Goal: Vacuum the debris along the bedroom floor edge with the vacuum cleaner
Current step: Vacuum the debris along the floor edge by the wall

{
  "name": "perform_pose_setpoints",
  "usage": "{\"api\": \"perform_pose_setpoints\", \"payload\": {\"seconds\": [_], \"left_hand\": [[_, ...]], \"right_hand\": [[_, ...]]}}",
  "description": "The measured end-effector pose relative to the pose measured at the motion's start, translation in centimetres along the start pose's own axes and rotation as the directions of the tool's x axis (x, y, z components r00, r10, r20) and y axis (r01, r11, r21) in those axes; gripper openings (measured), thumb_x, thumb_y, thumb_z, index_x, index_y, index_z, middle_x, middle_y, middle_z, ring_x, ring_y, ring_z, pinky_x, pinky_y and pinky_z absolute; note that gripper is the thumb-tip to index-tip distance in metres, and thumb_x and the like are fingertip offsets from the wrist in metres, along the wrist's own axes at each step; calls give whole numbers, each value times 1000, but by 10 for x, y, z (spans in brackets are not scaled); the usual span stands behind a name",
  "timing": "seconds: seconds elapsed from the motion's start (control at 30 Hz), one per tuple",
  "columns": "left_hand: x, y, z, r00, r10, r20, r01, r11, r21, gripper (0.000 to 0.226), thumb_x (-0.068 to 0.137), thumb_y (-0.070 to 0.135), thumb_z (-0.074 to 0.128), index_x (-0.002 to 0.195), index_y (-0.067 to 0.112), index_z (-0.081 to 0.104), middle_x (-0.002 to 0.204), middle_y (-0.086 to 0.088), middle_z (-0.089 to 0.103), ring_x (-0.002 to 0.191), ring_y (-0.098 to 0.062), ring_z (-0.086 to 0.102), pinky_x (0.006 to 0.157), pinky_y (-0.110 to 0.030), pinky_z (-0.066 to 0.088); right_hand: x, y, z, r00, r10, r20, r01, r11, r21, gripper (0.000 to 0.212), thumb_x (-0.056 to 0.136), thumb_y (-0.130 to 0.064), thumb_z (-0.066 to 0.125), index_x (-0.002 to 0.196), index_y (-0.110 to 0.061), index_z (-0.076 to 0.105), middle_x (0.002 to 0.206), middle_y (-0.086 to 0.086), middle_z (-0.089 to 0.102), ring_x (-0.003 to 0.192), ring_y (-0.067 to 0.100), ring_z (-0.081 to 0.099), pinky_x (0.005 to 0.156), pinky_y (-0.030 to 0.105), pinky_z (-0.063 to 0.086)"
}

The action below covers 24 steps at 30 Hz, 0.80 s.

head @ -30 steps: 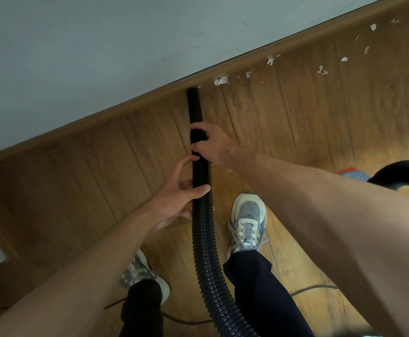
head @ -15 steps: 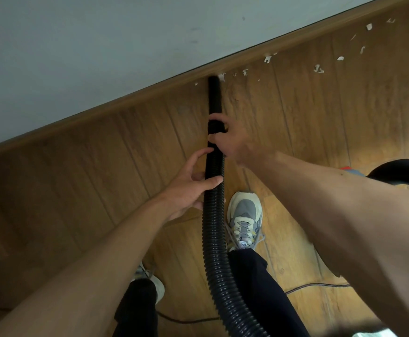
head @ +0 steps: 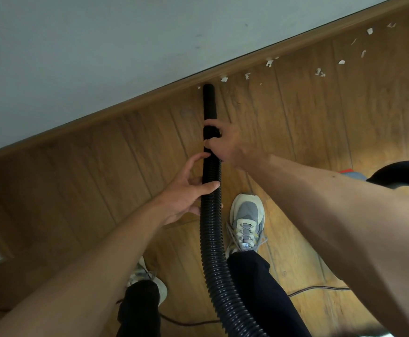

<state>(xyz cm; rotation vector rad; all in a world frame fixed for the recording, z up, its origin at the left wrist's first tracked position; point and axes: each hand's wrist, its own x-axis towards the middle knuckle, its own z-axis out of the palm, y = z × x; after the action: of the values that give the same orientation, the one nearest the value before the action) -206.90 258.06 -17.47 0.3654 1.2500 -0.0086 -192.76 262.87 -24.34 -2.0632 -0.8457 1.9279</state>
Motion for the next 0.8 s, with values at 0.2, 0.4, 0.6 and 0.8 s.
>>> {"api": "perform_pose_setpoints", "payload": {"seconds": [0.2,0.4,0.6,0.8], "left_hand": [[-6,-7,-9,999,-2,-44,1,1000,-25,63,90,6,68,133,47,47,121,-17,69,99,-39,71,83,-64,57],[3,-1,7,1000,8,-2,-8,1000,-9,62,93,5,66,135,45,43,122,-19,67,91,-38,73,80,-60,59],[16,7,28,1000,16,20,-15,1000,-8,63,93,5,66,136,45,44,125,-22,66,91,-36,72,78,-60,59],[23,21,41,999,28,39,-29,999,34,62,94,5,66,136,45,44,123,-21,66,90,-35,72,80,-60,59]], "right_hand": [[2,-6,13,997,1,73,1,1000,-27,59,91,-3,52,144,-29,48,135,9,52,103,20,57,65,23,50],[3,3,-1,999,-20,41,22,999,-36,59,88,-1,51,140,-30,52,133,5,54,104,21,60,79,32,58],[4,9,-31,999,-28,-21,27,999,-22,57,90,-1,52,141,-28,51,131,5,52,100,15,57,76,24,54],[5,13,-52,994,-15,-104,18,999,28,56,91,-4,53,141,-29,52,133,4,52,107,18,56,86,31,55]]}}
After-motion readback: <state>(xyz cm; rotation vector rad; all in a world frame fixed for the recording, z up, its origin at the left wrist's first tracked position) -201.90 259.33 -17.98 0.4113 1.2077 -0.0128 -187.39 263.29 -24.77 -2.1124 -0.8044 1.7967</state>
